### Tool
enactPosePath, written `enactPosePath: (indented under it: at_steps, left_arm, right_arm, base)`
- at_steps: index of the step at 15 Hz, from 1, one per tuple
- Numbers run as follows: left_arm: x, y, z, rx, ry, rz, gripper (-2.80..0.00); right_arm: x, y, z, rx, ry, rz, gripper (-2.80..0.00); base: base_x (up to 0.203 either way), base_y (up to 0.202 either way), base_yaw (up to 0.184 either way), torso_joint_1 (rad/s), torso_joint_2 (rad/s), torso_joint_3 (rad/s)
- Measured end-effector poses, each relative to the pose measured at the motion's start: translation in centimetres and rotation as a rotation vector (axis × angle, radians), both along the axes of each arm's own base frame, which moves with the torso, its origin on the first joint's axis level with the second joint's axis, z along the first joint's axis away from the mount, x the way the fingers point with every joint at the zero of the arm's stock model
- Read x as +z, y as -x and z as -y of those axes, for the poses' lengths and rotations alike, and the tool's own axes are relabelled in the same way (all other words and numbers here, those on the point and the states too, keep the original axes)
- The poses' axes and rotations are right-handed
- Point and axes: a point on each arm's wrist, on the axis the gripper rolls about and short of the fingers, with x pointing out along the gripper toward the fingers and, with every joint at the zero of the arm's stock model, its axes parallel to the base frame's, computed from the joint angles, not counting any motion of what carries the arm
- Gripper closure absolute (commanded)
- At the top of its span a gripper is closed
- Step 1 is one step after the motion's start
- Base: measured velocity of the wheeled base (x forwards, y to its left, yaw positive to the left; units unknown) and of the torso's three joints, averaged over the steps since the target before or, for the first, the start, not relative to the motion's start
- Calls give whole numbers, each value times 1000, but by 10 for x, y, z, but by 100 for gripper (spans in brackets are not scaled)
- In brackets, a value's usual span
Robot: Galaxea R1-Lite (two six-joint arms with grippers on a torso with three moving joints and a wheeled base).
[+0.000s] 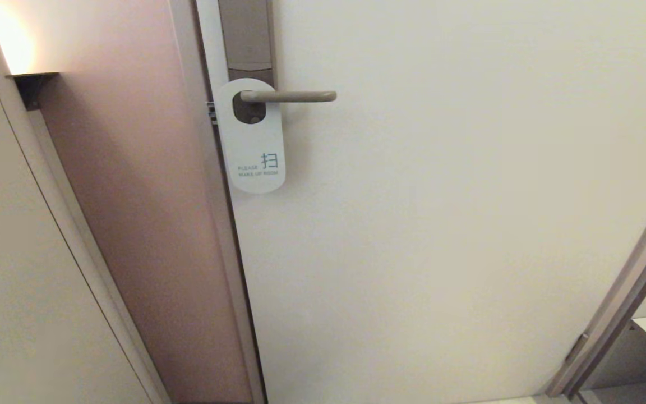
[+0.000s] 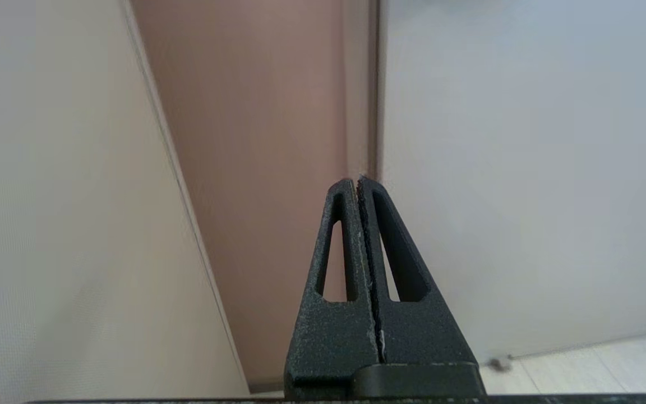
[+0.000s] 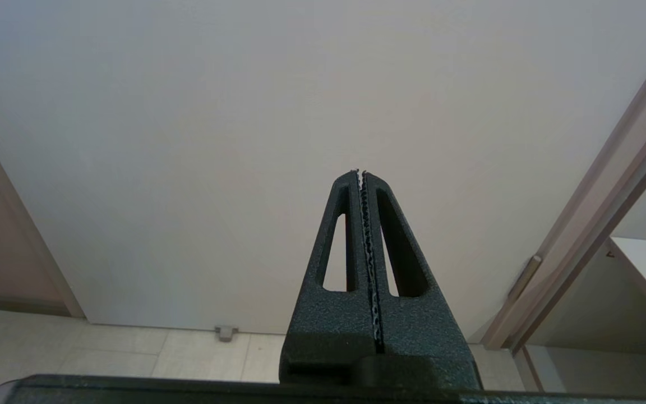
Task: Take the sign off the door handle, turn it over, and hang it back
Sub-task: Take down the sign
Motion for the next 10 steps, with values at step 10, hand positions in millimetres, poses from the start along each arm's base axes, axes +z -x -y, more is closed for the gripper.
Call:
enactPosePath:
  at_steps: [10]
  left_arm:
    - [106,-90,6,-123,34,-36,0]
  right_arm:
    - [0,0,0,0,0,1,0]
  base:
    - [0,0,0,0,0,0]
